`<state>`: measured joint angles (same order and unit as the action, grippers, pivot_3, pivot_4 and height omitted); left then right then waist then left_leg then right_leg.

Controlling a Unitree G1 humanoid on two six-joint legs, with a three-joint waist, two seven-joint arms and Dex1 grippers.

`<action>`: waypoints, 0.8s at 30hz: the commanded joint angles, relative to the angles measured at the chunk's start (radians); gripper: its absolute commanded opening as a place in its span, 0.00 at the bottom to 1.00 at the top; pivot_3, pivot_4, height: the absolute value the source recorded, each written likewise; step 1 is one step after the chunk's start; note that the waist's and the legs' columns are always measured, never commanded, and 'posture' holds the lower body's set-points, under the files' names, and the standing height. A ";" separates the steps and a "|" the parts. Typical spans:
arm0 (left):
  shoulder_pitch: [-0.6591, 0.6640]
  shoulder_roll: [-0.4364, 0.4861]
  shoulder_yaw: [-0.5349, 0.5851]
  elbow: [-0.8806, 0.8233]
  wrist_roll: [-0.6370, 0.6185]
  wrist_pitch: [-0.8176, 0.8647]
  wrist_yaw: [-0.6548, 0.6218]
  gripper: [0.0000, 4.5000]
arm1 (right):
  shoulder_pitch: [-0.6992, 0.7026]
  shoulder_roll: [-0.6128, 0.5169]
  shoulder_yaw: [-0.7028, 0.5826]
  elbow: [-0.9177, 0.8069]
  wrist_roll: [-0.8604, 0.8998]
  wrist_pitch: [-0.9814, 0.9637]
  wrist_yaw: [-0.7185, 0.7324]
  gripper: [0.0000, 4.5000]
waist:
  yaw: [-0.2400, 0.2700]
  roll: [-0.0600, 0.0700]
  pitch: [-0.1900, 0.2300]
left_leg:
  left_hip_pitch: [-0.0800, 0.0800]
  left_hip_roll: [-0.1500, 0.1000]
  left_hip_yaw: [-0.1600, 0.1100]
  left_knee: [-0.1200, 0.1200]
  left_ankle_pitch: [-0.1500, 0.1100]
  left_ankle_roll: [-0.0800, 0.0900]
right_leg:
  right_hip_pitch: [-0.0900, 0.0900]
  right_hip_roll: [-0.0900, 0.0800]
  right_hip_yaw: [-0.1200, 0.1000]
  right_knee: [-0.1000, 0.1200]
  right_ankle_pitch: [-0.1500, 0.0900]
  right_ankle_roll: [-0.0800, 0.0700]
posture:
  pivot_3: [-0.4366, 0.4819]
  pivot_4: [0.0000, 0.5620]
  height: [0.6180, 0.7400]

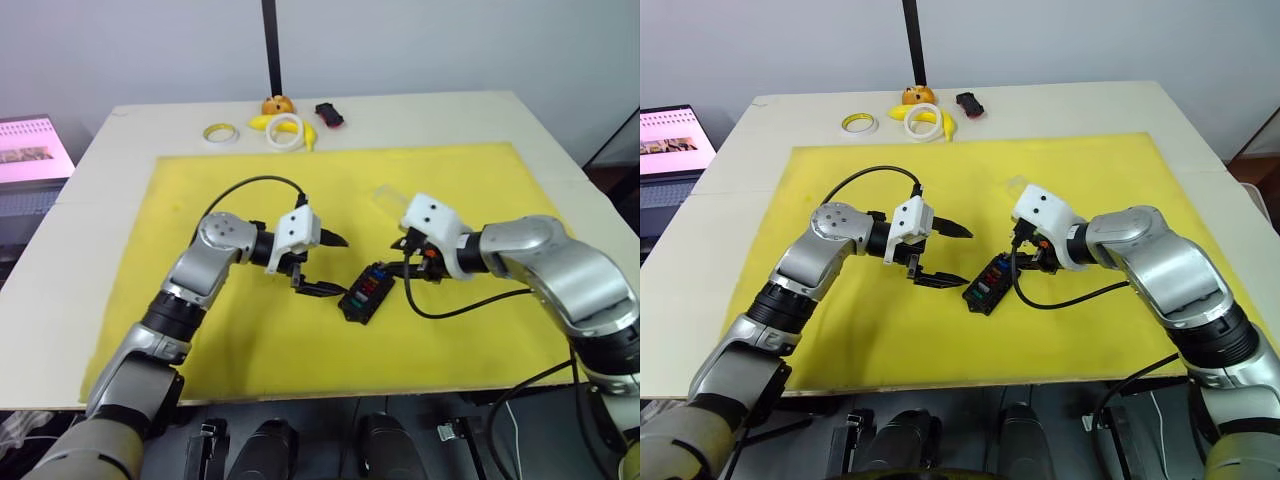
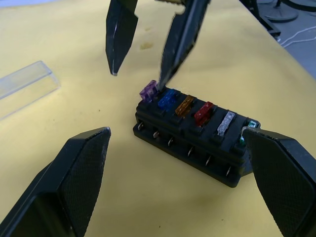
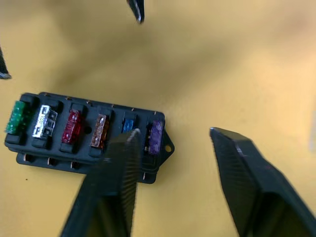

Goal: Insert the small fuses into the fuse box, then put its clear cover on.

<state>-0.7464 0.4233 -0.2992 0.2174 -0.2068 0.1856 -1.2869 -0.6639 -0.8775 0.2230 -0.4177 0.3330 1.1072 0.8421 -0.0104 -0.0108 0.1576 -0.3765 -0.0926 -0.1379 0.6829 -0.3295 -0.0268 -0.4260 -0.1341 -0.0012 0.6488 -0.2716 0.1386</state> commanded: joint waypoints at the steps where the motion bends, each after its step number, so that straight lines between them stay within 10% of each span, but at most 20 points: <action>1: -0.020 0.006 0.023 -0.011 -0.010 -0.015 -0.007 1.00 | -0.009 -0.025 -0.062 -0.050 0.025 -0.004 0.008 0.53 | 0.000 0.000 0.000 | 0.000 0.000 0.000 0.000 0.000 0.000 | 0.000 0.000 0.000 0.000 0.000 0.000 | 0.48 0.27 1.00; 10: -0.025 0.011 0.024 -0.009 -0.013 -0.012 -0.019 1.00 | 0.148 0.093 -0.262 -0.054 0.121 -0.100 -0.038 0.53 | 0.001 0.000 0.000 | 0.000 0.000 0.000 0.000 0.000 0.000 | 0.000 0.000 0.000 0.000 0.000 0.000 | 0.48 0.27 1.00; 16: -0.032 0.006 0.023 -0.004 -0.013 -0.008 -0.022 1.00 | 0.259 0.259 -0.405 0.004 0.212 -0.181 -0.091 0.01 | -0.001 0.000 0.000 | 0.000 0.000 0.000 0.000 0.000 0.000 | 0.000 0.000 0.000 0.001 0.000 0.000 | 0.48 0.27 1.00; 24: -0.036 -0.001 0.022 0.000 -0.012 -0.005 -0.019 1.00 | 0.320 0.323 -0.386 0.038 0.224 -0.234 -0.144 0.01 | -0.003 0.000 0.000 | 0.000 0.000 0.000 0.000 0.000 0.000 | 0.000 0.000 0.000 0.001 0.000 0.000 | 0.48 0.27 1.00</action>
<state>-0.7601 0.4222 -0.2985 0.2327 -0.2071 0.1864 -1.3054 -0.3377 -0.5602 -0.1567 -0.3671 0.5501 0.8988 0.7078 -0.0130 -0.0108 0.1575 -0.3761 -0.0926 -0.1380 0.6830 -0.3294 -0.0268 -0.4261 -0.1340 -0.0011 0.6494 -0.2715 0.1386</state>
